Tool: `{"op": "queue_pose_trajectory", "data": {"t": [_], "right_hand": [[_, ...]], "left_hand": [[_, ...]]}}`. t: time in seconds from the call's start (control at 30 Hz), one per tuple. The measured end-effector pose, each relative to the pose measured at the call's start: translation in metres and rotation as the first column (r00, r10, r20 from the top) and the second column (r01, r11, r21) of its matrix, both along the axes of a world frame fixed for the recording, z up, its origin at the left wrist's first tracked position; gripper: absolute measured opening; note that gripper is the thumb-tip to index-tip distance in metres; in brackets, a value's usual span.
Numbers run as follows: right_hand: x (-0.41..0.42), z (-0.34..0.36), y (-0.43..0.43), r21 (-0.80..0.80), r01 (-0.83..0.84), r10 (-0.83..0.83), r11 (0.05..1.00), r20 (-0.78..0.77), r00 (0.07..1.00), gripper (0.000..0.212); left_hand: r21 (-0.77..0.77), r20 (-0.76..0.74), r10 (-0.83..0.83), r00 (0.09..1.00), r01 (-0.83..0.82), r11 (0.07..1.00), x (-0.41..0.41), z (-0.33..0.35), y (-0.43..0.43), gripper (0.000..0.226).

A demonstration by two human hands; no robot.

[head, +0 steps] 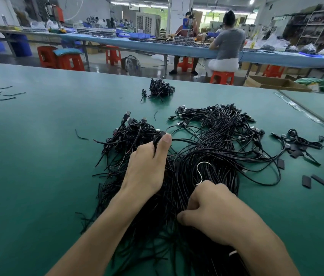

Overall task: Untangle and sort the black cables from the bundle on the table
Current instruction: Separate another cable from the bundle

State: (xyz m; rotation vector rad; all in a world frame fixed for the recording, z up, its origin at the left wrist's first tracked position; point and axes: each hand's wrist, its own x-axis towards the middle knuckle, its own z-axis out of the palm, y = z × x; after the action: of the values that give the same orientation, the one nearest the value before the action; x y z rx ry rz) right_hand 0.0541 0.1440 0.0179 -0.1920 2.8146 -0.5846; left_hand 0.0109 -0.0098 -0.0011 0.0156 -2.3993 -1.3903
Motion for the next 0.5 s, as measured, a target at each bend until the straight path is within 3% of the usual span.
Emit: {"op": "queue_pose_trajectory", "data": {"t": [0.17, 0.33, 0.5], "right_hand": [[0.003, -0.005, -0.007, 0.042, 0.013, -0.017, 0.999, 0.095, 0.995, 0.054], [0.002, -0.013, -0.014, 0.062, -0.025, 0.019, 0.998, 0.108, 0.994, 0.032], [0.001, 0.000, -0.004, 0.057, 0.035, -0.039, 0.998, 0.075, 0.996, 0.035]], "left_hand": [[0.085, 0.035, 0.028, 0.999, -0.031, 0.996, -0.002, 0.000, 0.000, 0.067], [0.090, 0.038, 0.031, 0.999, -0.034, 0.995, -0.003, -0.001, -0.003, 0.067], [0.105, 0.054, 0.025, 0.998, -0.030, 0.994, -0.005, -0.002, -0.003, 0.066]]}}
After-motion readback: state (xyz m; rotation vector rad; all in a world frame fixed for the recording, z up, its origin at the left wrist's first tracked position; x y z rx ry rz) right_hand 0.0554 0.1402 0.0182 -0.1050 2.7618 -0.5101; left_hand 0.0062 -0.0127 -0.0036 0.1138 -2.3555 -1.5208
